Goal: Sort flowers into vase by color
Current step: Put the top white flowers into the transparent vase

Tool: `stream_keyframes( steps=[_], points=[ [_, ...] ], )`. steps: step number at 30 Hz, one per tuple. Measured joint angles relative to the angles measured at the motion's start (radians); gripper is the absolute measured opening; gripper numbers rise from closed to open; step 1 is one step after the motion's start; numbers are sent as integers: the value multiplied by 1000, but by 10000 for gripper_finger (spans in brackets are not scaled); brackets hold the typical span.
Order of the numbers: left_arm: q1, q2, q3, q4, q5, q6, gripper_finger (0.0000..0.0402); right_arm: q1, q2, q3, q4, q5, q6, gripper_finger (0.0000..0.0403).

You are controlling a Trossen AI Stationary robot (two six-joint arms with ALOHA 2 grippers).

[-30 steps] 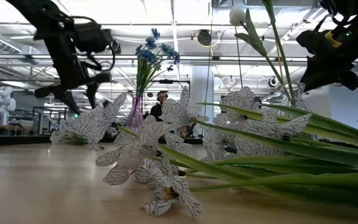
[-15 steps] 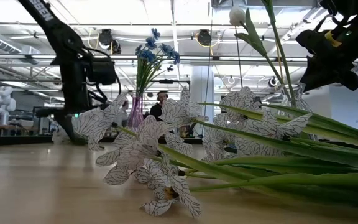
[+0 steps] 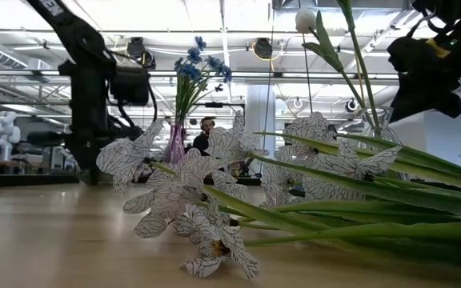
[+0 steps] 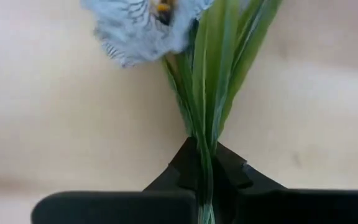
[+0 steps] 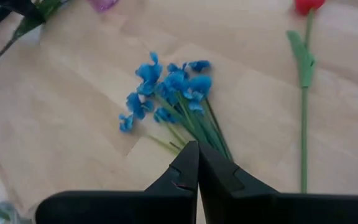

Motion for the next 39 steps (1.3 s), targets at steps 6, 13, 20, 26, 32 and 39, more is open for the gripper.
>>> stream_keyframes(
  steps=[6, 13, 20, 26, 32, 39],
  points=[
    [-239, -83, 0, -48, -115, -273, 16, 0, 0, 0, 0, -22, -36, 0],
    [-496, -190, 82, -47, -390, -458, 16, 0, 0, 0, -3, -22, -107, 0],
    [-654, -201, 303, -49, -765, -352, 16, 0, -5, 2, -22, -68, -136, 0],
    [-698, -195, 487, -22, -916, -65, 15, 0, -38, 71, -106, -75, -154, 0],
    [-712, -178, 594, 235, -987, 396, 15, 0, -71, 207, -100, -96, -292, 0],
    [-684, -157, 628, 644, -927, 864, 15, 0, -62, 353, 44, -95, -518, 0]
  ],
)
